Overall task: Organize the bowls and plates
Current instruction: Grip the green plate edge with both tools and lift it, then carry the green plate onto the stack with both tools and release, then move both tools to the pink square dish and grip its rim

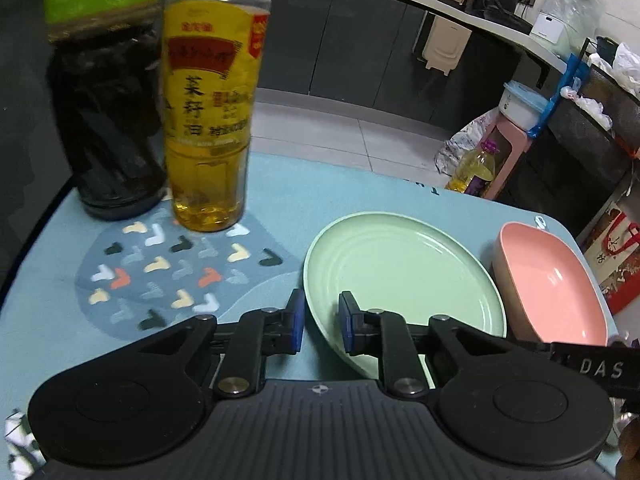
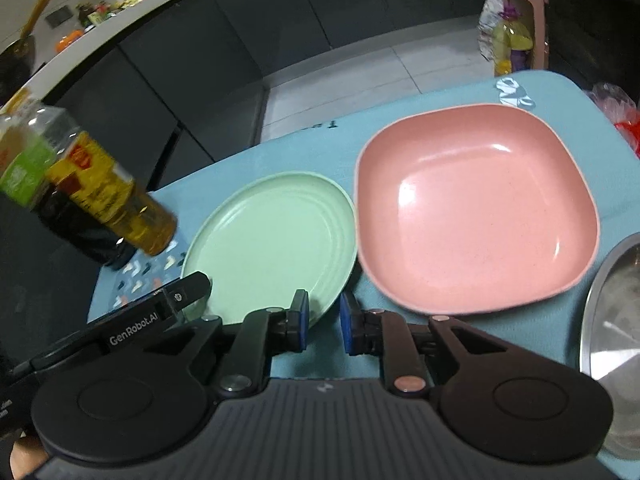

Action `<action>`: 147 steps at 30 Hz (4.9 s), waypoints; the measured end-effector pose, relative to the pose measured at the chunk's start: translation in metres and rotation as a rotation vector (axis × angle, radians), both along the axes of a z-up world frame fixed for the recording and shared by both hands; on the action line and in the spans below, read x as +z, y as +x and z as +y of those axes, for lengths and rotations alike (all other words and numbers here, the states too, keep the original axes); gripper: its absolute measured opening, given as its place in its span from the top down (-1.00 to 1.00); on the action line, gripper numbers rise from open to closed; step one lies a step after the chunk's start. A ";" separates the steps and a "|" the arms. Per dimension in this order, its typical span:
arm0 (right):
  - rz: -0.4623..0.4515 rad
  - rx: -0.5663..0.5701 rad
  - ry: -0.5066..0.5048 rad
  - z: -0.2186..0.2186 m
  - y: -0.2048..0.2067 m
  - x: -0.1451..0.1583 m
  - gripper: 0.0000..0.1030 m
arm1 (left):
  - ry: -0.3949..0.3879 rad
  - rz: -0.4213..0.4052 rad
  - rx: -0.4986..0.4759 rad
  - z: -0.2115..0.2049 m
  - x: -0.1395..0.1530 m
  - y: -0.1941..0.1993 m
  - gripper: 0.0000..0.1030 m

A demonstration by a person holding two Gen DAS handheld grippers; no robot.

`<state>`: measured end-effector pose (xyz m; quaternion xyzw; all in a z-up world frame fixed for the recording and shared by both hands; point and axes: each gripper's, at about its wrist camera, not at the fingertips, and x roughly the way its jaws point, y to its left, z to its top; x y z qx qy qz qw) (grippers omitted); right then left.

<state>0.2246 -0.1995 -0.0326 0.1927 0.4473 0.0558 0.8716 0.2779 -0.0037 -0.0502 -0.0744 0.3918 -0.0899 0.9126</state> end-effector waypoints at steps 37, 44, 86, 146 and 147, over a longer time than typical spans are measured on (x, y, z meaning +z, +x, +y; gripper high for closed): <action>0.025 0.299 -0.101 0.114 -0.107 0.014 1.00 | -0.030 -0.056 0.120 0.122 0.017 -0.176 0.68; 0.031 0.305 -0.124 0.125 -0.107 0.011 1.00 | -0.032 -0.048 0.126 0.130 0.011 -0.178 0.68; -0.005 0.153 -0.102 0.042 -0.107 0.020 1.00 | 0.075 -0.053 0.090 0.089 0.037 -0.181 0.49; -0.110 -0.082 -0.126 -0.095 -0.036 0.025 1.00 | 0.023 -0.062 -0.174 -0.106 0.031 -0.033 0.85; -0.115 -0.074 -0.124 -0.092 -0.040 0.029 1.00 | 0.021 -0.067 -0.167 -0.101 0.034 -0.038 0.85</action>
